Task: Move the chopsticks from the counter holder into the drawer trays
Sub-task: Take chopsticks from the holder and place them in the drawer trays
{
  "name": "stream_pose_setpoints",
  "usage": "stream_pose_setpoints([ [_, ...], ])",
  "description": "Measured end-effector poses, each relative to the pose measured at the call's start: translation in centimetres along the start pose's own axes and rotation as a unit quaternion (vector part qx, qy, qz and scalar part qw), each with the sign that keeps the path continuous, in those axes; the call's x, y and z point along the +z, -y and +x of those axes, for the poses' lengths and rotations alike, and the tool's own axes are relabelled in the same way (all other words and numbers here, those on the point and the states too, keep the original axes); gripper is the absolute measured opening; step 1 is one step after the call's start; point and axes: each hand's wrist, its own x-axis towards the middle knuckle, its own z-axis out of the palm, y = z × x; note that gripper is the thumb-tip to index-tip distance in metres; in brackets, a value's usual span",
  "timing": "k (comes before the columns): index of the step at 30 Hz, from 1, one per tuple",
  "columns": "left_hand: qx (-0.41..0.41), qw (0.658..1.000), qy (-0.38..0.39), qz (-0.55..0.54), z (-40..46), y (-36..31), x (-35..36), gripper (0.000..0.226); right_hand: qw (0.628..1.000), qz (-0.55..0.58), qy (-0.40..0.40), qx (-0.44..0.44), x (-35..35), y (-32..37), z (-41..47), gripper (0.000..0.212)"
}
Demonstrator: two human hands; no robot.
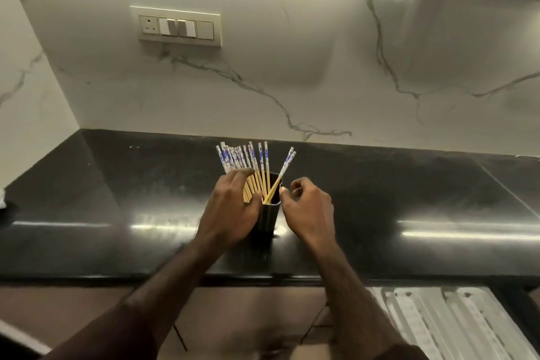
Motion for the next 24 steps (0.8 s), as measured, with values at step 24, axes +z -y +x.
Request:
stream_pose_setpoints([
  [24, 0.014, 0.989, 0.145, -0.023, 11.4, 7.7, 4.2, 0.056, 0.974, 0.002, -0.016, 0.225, 8.9, -1.0, 12.6, 0.022],
])
